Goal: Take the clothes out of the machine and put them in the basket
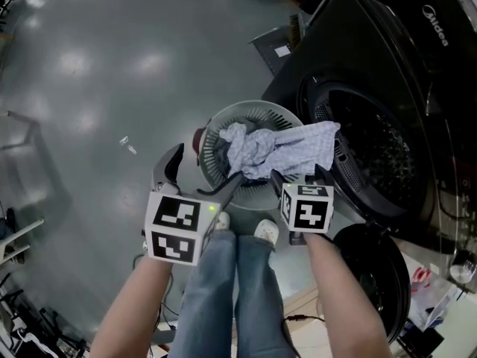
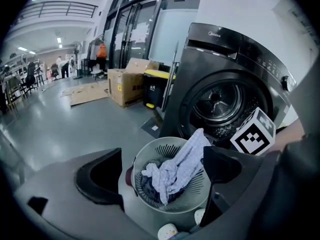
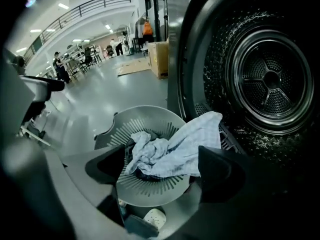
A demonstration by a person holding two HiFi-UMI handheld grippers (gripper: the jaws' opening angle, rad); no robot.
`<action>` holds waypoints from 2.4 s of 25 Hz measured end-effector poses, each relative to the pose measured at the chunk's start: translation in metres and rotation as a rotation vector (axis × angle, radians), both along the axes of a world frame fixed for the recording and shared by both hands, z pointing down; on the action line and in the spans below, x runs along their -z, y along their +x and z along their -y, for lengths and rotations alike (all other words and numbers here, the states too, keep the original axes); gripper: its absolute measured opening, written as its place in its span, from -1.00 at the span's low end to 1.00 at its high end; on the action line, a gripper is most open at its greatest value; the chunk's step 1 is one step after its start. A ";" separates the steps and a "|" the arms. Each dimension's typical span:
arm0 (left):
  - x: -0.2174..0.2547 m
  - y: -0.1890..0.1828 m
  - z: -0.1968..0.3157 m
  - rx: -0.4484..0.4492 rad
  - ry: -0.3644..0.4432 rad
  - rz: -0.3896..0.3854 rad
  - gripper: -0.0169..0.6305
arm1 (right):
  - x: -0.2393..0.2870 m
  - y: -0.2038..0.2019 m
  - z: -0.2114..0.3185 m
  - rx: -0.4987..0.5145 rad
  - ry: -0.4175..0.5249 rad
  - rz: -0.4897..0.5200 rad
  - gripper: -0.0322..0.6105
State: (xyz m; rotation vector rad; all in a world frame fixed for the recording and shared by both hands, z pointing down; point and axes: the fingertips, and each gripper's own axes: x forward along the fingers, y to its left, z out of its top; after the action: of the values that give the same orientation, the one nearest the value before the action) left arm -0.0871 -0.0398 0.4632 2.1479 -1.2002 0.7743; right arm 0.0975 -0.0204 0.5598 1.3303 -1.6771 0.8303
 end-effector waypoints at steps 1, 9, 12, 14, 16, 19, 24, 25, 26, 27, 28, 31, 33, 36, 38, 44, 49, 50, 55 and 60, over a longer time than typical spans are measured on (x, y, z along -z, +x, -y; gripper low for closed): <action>-0.007 0.001 -0.001 0.000 -0.007 0.000 0.63 | -0.010 0.007 0.002 0.000 -0.007 -0.019 0.47; -0.059 0.023 -0.003 -0.026 -0.033 -0.006 0.63 | -0.081 0.058 0.019 0.014 -0.030 -0.161 0.47; -0.079 0.026 -0.005 -0.026 -0.043 -0.008 0.63 | -0.108 0.077 0.022 0.037 -0.057 -0.247 0.46; -0.092 0.026 -0.006 -0.020 -0.053 -0.006 0.63 | -0.123 0.086 0.023 0.043 -0.072 -0.282 0.44; -0.102 0.027 -0.004 -0.017 -0.052 -0.006 0.63 | -0.125 0.094 0.028 0.049 -0.064 -0.334 0.30; -0.113 0.025 -0.004 -0.007 -0.054 -0.005 0.63 | -0.114 0.105 0.031 0.034 -0.046 -0.421 -0.71; -0.109 0.022 -0.005 0.033 -0.062 -0.017 0.63 | -0.090 0.091 0.024 -0.017 0.024 -0.330 -0.82; -0.106 0.023 -0.004 0.037 -0.058 -0.022 0.63 | -0.084 0.085 0.023 -0.001 0.035 -0.304 -0.82; -0.102 0.023 -0.003 0.040 -0.055 -0.026 0.63 | -0.078 0.078 0.022 0.012 0.042 -0.273 -0.82; -0.098 0.023 -0.003 0.042 -0.052 -0.030 0.63 | -0.072 0.070 0.020 0.021 0.047 -0.233 -0.82; -0.094 0.022 -0.002 0.047 -0.050 -0.033 0.63 | -0.066 0.061 0.019 0.028 0.053 -0.180 -0.82; -0.081 0.018 0.000 0.067 -0.042 -0.042 0.63 | -0.042 0.021 0.015 0.068 0.078 0.035 -0.82; -0.072 0.016 0.000 0.076 -0.035 -0.045 0.63 | -0.026 -0.008 0.010 0.117 0.090 0.177 -0.82; -0.062 0.016 0.000 0.075 -0.027 -0.050 0.63 | -0.007 -0.038 0.004 0.166 0.098 0.316 -0.82; -0.056 0.016 0.002 0.068 -0.019 -0.050 0.63 | 0.000 -0.046 0.001 0.166 0.096 0.343 -0.82; -0.032 0.016 0.000 0.061 0.007 -0.052 0.63 | 0.002 -0.054 -0.009 0.124 0.036 0.385 0.52; -0.004 0.016 -0.008 0.052 0.020 -0.041 0.63 | 0.038 -0.053 -0.015 0.129 0.052 0.372 0.52; 0.002 0.016 -0.011 0.050 0.023 -0.039 0.63 | 0.047 -0.053 -0.018 0.130 0.053 0.364 0.52; 0.036 0.010 -0.016 0.054 0.052 -0.030 0.63 | 0.109 -0.059 -0.029 0.150 0.083 0.339 0.52; 0.077 0.022 -0.013 0.023 0.084 -0.025 0.63 | 0.163 -0.054 -0.034 0.196 0.133 0.304 0.52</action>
State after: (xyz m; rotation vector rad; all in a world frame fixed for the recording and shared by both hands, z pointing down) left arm -0.0651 -0.0266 0.3860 2.2011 -1.2631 0.6968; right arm 0.0432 0.0141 0.3970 1.1450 -2.0952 0.8488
